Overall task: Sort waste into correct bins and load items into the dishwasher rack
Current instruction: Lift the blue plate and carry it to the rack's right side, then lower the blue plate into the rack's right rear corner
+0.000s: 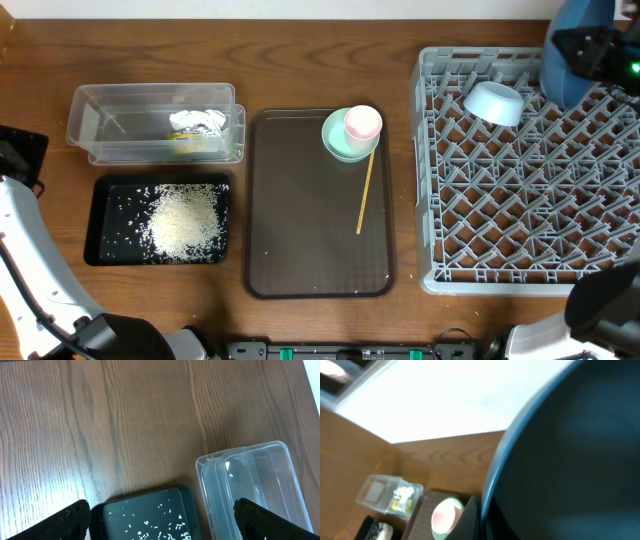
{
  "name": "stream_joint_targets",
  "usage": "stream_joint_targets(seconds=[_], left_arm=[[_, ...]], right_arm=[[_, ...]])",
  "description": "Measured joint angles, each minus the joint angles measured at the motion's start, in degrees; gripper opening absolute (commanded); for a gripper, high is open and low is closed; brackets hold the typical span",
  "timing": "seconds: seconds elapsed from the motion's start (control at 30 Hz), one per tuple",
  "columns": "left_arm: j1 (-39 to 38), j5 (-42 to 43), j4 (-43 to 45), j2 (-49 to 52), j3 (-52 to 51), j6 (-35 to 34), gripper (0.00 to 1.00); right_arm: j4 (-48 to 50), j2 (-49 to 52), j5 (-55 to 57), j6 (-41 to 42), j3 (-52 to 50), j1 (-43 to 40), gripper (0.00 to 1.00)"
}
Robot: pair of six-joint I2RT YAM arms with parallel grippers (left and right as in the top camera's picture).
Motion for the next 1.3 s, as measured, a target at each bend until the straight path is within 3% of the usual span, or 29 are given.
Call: stream_joint_targets(seconds=[0.2, 0.37, 0.87, 1.3], left_arm=[[0.00, 0.00, 0.02, 0.00, 0.00, 0.00, 0.94], [0.00, 0.00, 0.02, 0.00, 0.00, 0.00, 0.94], [0.00, 0.00, 0.02, 0.00, 0.00, 0.00, 0.94], [0.00, 0.00, 0.02, 0.00, 0.00, 0.00, 0.94]], right_arm=[[24.79, 3.32, -10.82, 7.08, -11.85, -6.10, 0.01], [37.03, 6.16, -14.60, 15.28, -15.58, -8.46, 0.01], [39.34, 7.30, -19.58, 27.23, -17.07, -8.55, 0.01], [39.43, 7.30, -21.11, 27.82, -17.31, -9.05, 0.01]])
